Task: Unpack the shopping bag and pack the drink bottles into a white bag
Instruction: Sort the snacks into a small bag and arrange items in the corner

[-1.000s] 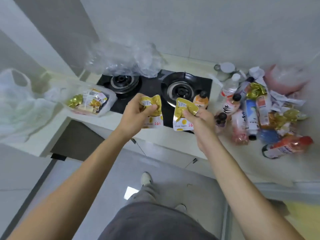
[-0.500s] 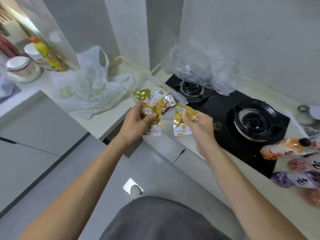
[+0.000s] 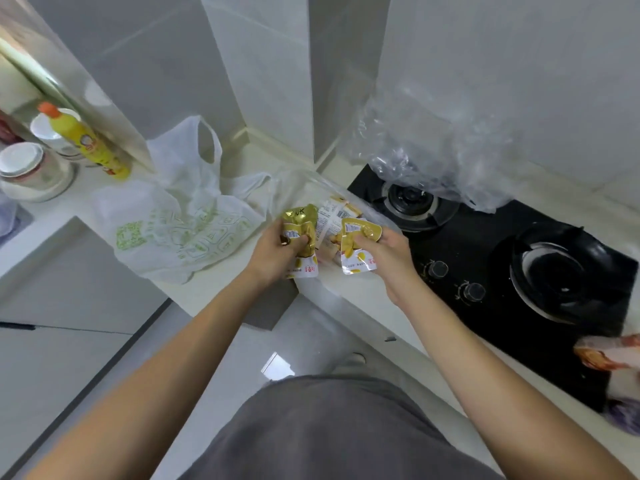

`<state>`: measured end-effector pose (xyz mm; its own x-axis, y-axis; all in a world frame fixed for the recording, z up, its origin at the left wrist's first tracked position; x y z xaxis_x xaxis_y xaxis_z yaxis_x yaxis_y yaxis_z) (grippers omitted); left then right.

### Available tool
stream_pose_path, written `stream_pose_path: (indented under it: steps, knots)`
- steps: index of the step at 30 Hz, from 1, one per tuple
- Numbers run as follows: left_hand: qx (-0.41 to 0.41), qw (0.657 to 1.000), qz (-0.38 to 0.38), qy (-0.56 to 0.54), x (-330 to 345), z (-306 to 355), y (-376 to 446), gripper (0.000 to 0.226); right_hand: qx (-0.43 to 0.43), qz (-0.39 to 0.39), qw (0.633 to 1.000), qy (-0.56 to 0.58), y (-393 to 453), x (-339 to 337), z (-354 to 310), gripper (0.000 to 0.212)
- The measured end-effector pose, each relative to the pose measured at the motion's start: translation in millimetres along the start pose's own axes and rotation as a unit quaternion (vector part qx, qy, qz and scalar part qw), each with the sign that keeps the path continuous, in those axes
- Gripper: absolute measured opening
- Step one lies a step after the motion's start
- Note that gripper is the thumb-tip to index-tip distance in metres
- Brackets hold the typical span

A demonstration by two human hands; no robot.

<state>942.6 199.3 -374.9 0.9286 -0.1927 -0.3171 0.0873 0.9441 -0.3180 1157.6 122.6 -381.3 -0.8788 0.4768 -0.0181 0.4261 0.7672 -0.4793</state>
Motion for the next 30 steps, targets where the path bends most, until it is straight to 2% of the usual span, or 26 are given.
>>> stream_pose_path:
  steps: [5,9,15,17,21,23,25,30]
  knots:
    - [-0.042,0.998,-0.034,0.018,19.2,-6.3,48.1,0.032,0.028,0.030,0.998,-0.045,54.5,6.7,9.6,0.009]
    - [-0.071,0.995,-0.045,0.046,30.8,-13.5,89.7,0.029,0.044,0.063,0.994,-0.079,92.6,16.3,21.9,0.012]
    - [-0.053,0.992,-0.067,0.093,48.1,-26.9,157.1,0.030,0.095,0.143,0.980,-0.102,134.8,22.2,48.7,0.035]
    - [-0.036,0.989,-0.077,0.121,54.5,-28.7,172.3,0.032,0.098,0.175,0.969,-0.142,141.1,22.5,52.4,0.032]
    - [-0.019,0.974,-0.120,0.193,69.6,-31.0,187.9,0.030,0.059,0.199,0.957,-0.204,144.1,29.2,45.2,0.010]
    - [0.037,0.950,-0.133,0.281,73.4,-26.3,192.1,0.040,0.023,0.214,0.939,-0.267,140.7,30.2,38.7,0.019]
    - [0.129,0.908,-0.127,0.377,75.8,-17.5,191.1,0.051,-0.021,0.224,0.912,-0.342,134.9,30.4,31.9,0.027]
    - [0.318,0.839,-0.132,0.420,86.5,19.2,155.0,0.049,-0.163,0.219,0.819,-0.504,101.1,31.8,-0.5,0.032]
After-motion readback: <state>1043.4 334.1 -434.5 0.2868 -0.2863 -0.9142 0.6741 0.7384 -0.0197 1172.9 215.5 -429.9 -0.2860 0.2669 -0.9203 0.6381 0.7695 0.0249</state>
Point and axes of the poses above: each hand's wrist, its own y-axis towards the middle knuckle, its own x-axis out of the palm, z = x × y, the point moved 9 cm from there along y, towards the middle knuckle, and after that the axes turned 7 degrees about z, right-handed, at the moved point
